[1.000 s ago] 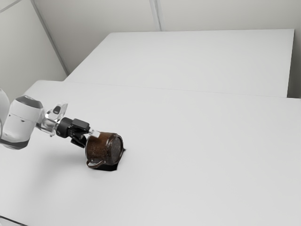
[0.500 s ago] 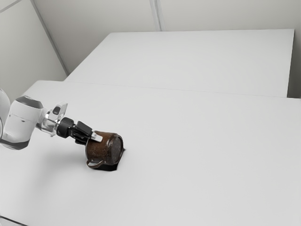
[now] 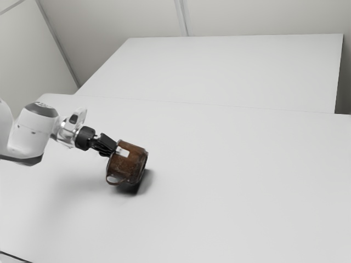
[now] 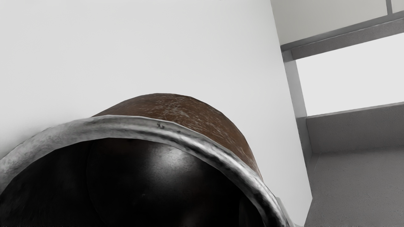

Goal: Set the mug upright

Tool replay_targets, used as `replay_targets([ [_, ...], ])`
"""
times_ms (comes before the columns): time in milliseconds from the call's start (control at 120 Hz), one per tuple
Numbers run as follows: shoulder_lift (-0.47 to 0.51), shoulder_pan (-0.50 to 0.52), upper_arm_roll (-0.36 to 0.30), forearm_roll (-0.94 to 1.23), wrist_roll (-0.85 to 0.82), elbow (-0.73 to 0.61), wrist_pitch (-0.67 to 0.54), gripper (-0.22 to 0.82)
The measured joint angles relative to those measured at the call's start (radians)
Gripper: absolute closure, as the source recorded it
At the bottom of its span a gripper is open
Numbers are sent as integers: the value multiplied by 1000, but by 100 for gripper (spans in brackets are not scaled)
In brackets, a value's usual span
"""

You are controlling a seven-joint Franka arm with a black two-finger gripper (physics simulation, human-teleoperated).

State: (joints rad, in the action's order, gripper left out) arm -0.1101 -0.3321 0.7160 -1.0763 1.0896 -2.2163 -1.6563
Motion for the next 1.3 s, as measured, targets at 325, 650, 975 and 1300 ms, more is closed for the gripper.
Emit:
replay_targets([
  [325, 44, -15, -205, 307, -119, 101, -186, 77],
  [650, 104, -49, -337, 786, -351, 90, -400, 78],
  [975, 14, -45, -356, 930, -526, 89, -531, 78],
  [1300, 3, -44, -368, 949, -635, 68, -583, 78],
])
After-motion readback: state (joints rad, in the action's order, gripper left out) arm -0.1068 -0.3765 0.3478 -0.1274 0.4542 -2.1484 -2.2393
